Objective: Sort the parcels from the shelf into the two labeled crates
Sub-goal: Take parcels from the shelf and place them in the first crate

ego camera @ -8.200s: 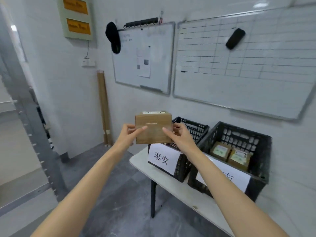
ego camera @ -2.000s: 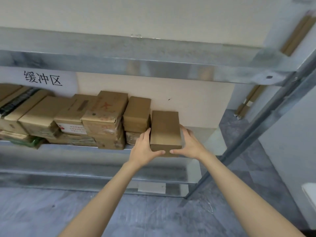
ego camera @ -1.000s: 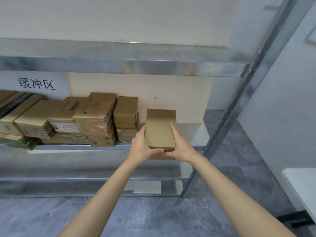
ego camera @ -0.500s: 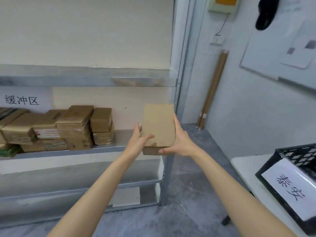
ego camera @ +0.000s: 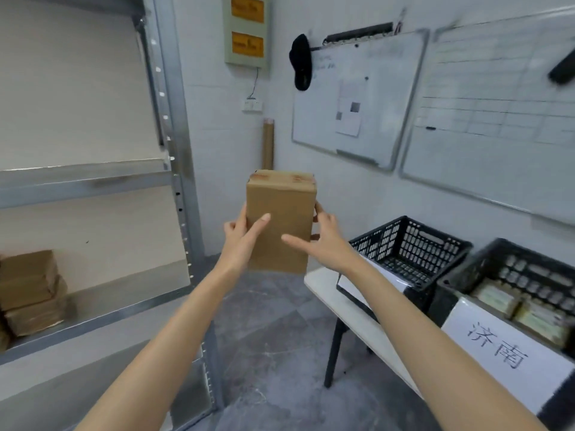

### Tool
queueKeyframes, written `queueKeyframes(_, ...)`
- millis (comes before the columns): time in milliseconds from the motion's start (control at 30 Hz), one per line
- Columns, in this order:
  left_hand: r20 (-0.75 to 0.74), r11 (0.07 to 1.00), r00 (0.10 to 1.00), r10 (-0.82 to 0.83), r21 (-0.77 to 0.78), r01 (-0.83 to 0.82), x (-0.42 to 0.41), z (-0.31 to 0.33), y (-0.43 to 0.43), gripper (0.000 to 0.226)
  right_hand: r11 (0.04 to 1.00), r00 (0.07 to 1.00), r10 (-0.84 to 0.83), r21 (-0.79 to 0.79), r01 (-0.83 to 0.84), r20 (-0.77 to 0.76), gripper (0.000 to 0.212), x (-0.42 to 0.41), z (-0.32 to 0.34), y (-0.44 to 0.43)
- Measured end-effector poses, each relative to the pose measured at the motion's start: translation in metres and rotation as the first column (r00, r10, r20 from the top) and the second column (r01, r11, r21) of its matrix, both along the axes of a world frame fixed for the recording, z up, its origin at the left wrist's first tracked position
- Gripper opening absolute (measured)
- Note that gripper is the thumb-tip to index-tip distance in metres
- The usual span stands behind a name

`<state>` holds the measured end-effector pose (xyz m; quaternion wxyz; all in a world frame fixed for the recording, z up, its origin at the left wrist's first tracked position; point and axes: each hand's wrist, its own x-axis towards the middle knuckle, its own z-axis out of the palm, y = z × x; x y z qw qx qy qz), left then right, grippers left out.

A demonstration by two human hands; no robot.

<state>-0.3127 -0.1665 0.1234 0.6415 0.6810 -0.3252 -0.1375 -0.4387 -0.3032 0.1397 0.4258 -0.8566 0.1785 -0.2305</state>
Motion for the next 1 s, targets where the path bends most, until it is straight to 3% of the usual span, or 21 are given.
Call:
queueKeyframes(100, -0.006, 0.991, 0.991, -0.136, -0.012, 0.136, -0.036, 0.007, -0.039, 0.057, 0.995, 0.995, -0.095, -0.007, 0.096, 0.026, 0.103, -0.049, 0.008, -0.027)
queueKeyframes(167, -0.003, 0.976, 0.976, -0.218, -0.007, 0.218, -0.059, 0.009, -0.066, 0.039, 0.985, 0.984, -0.173, 0.008, 0.172, 0.041, 0.105, -0.082, 0.012, -0.044)
queueKeyframes(233, -0.021, 0.956, 0.955, -0.294, 0.005, 0.294, -0.082, 0.012, -0.09, 0.035, 0.966, 0.964, -0.255, 0.055, 0.252, 0.07, 0.11, -0.115, 0.014, -0.058)
queueKeyframes(467, -0.113, 0.859, 0.855, -0.506, 0.02, 0.511, -0.145, 0.015, -0.173, 0.085, 0.874, 0.877, -0.479, 0.123, 0.471, 0.046, 0.092, -0.209, 0.018, -0.107)
queueKeyframes(600, -0.148, 0.784, 0.778, -0.611, 0.018, 0.62, -0.175, 0.016, -0.221, 0.074, 0.811, 0.813, -0.581, 0.094, 0.577, 0.025, 0.086, -0.255, 0.01, -0.14)
queueKeyframes(667, -0.137, 0.741, 0.734, -0.665, 0.004, 0.672, -0.19, 0.013, -0.247, 0.067, 0.799, 0.801, -0.599, 0.069, 0.598, 0.0, 0.096, -0.274, 0.006, -0.157)
queueKeyframes(867, -0.114, 0.594, 0.591, -0.799, 0.004, 0.804, -0.222, -0.004, -0.332, 0.114, 0.769, 0.769, -0.639, -0.017, 0.639, -0.017, 0.123, -0.312, -0.005, -0.211)
queueKeyframes(1000, -0.075, 0.522, 0.521, -0.85, 0.017, 0.853, -0.241, -0.012, -0.385, 0.12, 0.716, 0.716, -0.698, -0.058, 0.696, -0.015, 0.129, -0.329, -0.016, -0.25)
